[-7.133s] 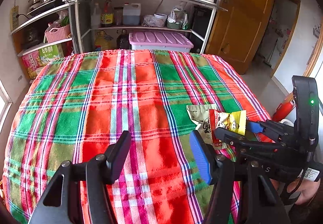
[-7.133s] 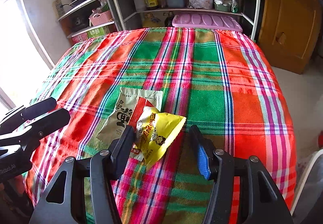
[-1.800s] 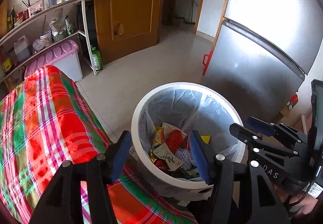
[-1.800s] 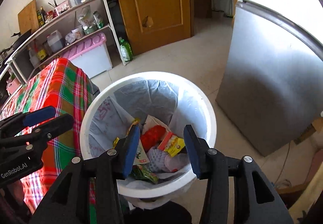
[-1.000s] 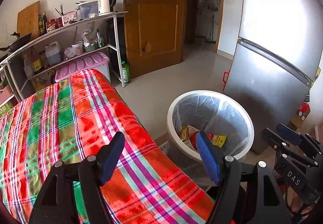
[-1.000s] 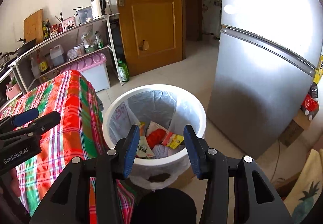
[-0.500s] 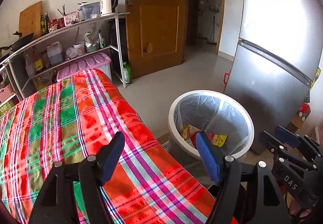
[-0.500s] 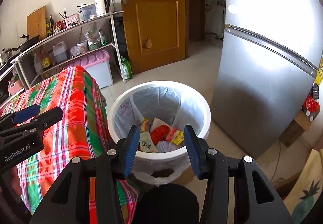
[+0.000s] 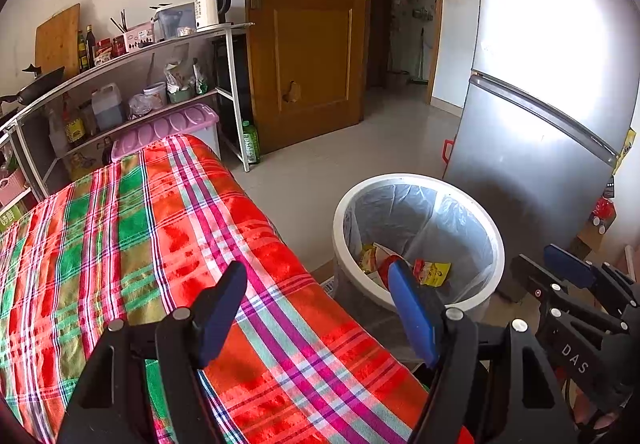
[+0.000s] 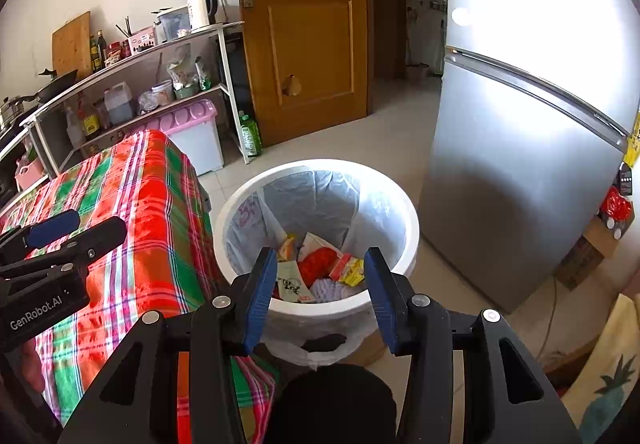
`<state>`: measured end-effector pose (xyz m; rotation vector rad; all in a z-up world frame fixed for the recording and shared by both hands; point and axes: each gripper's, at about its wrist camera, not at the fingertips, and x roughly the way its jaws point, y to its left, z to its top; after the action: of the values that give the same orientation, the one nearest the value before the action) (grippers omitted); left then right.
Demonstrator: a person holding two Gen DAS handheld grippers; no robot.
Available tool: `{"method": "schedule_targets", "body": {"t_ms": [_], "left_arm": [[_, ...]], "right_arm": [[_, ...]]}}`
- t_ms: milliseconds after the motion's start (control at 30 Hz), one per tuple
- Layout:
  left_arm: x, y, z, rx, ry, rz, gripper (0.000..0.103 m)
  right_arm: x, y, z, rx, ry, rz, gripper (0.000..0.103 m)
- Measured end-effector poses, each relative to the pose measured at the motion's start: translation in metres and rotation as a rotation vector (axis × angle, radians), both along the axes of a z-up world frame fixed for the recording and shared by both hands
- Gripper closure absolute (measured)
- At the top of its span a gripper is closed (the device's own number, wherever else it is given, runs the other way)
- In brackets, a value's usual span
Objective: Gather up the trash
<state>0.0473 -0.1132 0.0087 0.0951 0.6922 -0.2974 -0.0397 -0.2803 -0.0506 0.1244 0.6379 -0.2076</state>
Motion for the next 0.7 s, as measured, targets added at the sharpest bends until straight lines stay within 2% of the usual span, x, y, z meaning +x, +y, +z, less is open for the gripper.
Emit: {"method": "schedule_targets", "body": {"t_ms": [700], "left_arm": [[-0.0004,-0.0007,-0.0004,0.009,0.002,-0.004,0.028]], "right_arm": [[0.0031,0.0011,-0.0011,-0.003,0.006,0.004,0.057]]}}
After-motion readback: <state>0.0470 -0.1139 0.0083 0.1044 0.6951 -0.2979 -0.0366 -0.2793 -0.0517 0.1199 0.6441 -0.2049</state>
